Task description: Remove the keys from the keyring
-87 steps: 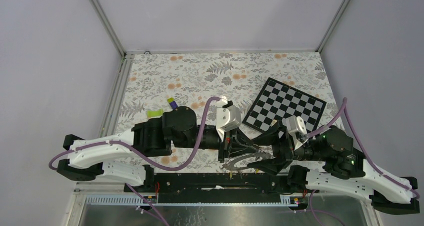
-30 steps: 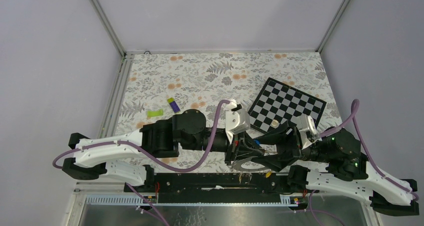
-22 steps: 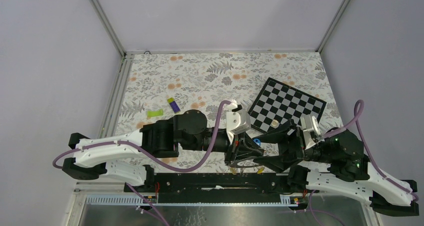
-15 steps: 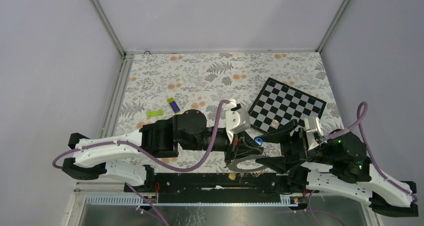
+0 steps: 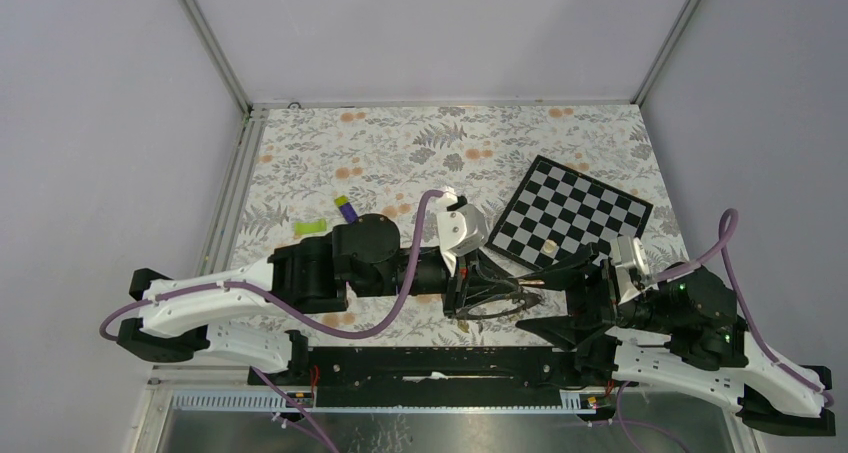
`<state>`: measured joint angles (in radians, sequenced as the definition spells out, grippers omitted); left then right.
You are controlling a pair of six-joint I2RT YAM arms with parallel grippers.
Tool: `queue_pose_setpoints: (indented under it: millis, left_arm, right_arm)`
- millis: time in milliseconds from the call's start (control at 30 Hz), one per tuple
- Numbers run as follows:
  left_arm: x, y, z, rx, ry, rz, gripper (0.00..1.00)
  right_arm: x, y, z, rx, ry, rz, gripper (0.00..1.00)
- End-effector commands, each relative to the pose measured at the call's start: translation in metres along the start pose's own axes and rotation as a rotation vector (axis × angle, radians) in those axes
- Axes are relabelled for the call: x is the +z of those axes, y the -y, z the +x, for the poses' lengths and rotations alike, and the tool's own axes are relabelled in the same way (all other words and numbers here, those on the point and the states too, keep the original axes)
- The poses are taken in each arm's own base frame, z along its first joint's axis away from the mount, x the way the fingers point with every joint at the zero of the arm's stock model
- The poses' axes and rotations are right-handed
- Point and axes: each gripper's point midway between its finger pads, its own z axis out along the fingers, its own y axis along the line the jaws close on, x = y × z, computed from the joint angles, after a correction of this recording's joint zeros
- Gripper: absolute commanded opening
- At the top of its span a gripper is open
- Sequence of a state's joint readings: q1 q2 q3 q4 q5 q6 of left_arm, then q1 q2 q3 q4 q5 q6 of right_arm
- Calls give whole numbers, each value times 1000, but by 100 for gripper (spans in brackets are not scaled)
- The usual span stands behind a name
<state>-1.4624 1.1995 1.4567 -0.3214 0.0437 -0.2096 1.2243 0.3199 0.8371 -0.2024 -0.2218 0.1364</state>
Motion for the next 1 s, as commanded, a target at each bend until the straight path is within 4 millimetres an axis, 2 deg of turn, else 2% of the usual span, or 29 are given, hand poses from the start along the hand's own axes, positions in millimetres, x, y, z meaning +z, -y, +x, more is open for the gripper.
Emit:
queue_pose_setpoints:
  millis: [0, 400, 967]
  left_arm:
    - [-12, 3, -36, 11, 125, -1, 0]
    - [-5, 9, -31, 1, 109, 37, 0]
    - [-1, 10, -29, 1, 108, 44, 0]
  right_arm:
    - [-1, -3, -3, 4, 14, -10, 69]
    - [11, -2, 0, -27, -7, -31, 72]
    - [21, -8, -4, -19, 17, -73, 66]
